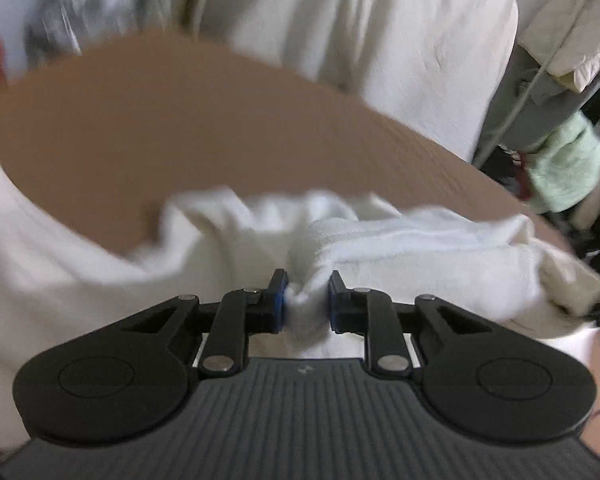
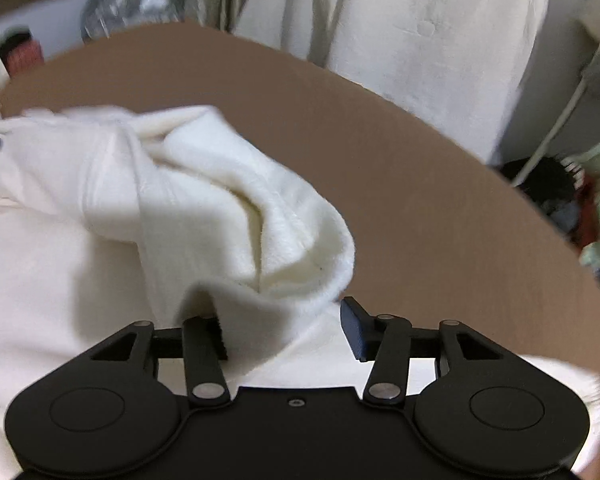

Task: Fold clothes

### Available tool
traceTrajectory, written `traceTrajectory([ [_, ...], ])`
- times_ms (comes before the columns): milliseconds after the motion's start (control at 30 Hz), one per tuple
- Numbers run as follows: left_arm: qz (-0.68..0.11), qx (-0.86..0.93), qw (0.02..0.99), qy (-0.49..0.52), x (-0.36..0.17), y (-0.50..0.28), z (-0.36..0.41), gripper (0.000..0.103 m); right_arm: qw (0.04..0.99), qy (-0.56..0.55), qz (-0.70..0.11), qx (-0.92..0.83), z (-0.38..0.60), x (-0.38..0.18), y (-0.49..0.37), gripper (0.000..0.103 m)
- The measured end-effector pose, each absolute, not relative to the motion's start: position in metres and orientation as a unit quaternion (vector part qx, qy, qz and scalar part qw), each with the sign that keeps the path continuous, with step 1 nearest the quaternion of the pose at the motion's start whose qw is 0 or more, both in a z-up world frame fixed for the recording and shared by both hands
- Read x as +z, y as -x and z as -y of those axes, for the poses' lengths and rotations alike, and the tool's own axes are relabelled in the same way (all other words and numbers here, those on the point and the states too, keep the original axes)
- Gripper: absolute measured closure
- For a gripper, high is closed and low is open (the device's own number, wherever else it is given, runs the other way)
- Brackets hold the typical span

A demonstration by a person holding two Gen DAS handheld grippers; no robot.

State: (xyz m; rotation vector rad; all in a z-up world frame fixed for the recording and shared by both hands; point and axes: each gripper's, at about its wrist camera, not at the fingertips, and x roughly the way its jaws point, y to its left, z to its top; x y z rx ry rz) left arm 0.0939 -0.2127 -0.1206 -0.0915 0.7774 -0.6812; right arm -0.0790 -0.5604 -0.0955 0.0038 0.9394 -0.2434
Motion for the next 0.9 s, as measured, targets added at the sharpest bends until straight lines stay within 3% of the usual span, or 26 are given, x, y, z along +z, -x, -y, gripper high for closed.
traceTrajectory([
  [133, -0.342, -0.333, 0.878, 0.014, -0.106, -0.062, 0.197, 0.084, 0.866, -0.074, -0.492, -0.04, 0.574, -0.094, 0.092, 0.04],
  [233, -0.402, -0.297, 0.866, -0.031, -0.122, -0.056, 0.188, 0.083, 0.848, -0.06, -0.525, -0.047, 0.581, -0.097, 0.109, 0.04],
  [333, -0.434, -0.265, 0.86, -0.032, -0.132, -0.067, 0.184, 0.083, 0.858, -0.112, -0.498, -0.058, 0.592, -0.091, 0.127, 0.04],
  [533, -0.383, -0.299, 0.869, 0.096, -0.107, -0.076, 0.156, 0.081, 0.885, -0.247, -0.393, -0.046, 0.596, -0.082, 0.153, 0.04],
  [700, -0.387, -0.295, 0.863, 0.138, -0.11, -0.087, 0.142, 0.082, 0.844, -0.419, -0.332, -0.043, 0.62, -0.103, 0.152, 0.038],
  [900, -0.416, -0.287, 0.853, 0.13, -0.12, -0.092, 0.138, 0.077, 0.853, -0.377, -0.357, -0.061, 0.602, -0.115, 0.15, 0.038],
])
